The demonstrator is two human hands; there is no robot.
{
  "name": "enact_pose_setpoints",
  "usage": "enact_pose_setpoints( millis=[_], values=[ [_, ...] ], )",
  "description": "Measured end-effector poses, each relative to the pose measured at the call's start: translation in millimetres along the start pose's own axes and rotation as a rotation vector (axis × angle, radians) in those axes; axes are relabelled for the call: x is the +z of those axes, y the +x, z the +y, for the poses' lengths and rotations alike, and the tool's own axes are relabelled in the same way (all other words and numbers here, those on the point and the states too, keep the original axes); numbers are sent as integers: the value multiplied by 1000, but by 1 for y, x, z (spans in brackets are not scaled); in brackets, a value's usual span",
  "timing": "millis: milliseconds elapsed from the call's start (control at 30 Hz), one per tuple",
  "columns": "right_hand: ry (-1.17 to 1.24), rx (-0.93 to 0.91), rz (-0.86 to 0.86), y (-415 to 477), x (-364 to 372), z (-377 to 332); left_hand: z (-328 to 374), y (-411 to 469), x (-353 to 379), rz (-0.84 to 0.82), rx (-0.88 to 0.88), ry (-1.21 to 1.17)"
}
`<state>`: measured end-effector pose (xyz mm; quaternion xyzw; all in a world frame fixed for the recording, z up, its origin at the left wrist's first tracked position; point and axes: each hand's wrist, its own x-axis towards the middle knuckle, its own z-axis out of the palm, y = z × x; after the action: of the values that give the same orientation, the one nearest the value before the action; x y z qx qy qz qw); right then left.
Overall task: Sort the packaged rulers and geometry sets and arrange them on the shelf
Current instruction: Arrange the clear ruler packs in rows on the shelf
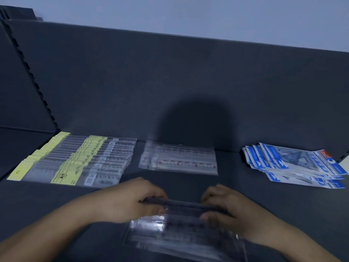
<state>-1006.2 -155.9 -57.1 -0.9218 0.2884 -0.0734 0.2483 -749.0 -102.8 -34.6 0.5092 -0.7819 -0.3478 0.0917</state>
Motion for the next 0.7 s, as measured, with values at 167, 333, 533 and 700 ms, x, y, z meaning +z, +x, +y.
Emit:
enact_pose_setpoints(
  millis=[167,333,533,700],
  values=[
    [215,106,-11,4,-10,1,1,5,-5,-61,-60,-154],
    [475,191,-106,7,-27,-4,-2,6,-13,-55,-72,-252],
    [772,364,48,4,-48,3,1,3,-25,10,-55,-244],
    [673,281,328,24,-41,-3,3,19,-26,-12,-129,-177]
  ],
)
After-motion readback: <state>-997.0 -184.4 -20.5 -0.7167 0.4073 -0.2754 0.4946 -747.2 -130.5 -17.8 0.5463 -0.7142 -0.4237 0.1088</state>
